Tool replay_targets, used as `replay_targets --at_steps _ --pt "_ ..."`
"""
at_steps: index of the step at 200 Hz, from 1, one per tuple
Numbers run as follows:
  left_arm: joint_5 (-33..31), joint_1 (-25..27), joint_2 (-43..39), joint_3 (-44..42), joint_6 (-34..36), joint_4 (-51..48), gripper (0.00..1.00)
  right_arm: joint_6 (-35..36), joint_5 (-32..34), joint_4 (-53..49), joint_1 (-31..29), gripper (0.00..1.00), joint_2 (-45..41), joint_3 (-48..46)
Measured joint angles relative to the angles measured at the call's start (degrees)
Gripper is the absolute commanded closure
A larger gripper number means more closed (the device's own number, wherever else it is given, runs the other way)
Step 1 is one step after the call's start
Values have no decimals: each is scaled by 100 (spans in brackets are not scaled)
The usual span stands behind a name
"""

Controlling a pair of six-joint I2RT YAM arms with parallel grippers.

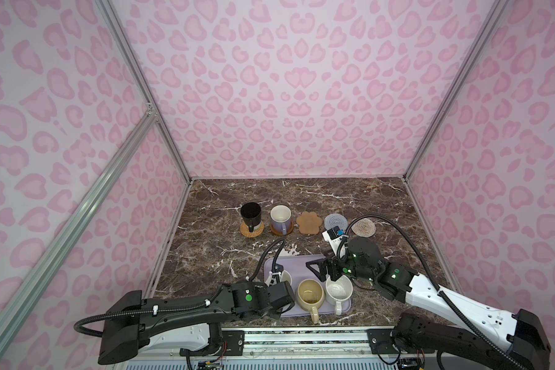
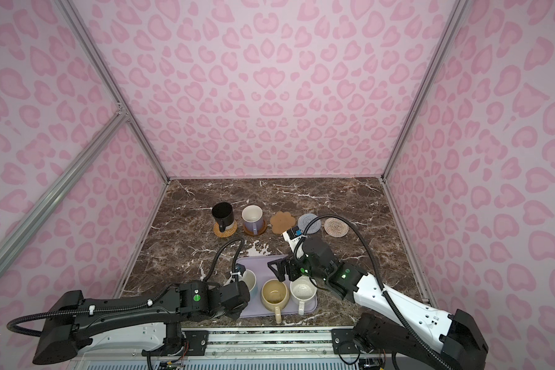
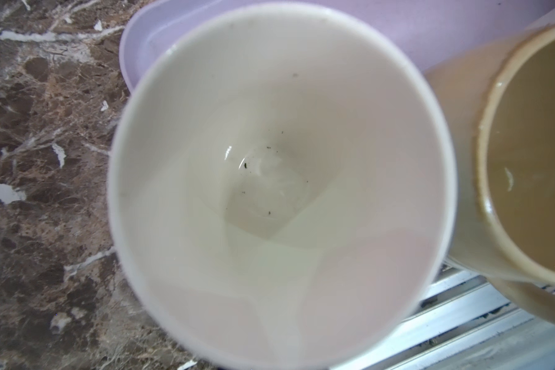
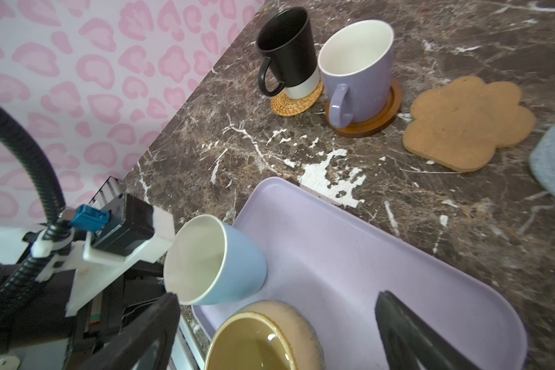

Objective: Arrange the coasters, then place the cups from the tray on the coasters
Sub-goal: 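Lower the left gripper and close it on the light-blue mug's rim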

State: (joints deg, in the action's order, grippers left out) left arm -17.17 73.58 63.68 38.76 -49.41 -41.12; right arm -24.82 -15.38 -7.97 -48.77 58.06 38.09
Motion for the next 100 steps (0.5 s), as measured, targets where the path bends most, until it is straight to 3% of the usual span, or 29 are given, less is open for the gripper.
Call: replay_targets --at_steps 55,100 --pt "-22 2 149 260 -98 -293 97 107 -400 122 -188 4 273 2" --pt "-197 -2 221 503 -197 -540 97 142 -214 140 -192 4 232 52"
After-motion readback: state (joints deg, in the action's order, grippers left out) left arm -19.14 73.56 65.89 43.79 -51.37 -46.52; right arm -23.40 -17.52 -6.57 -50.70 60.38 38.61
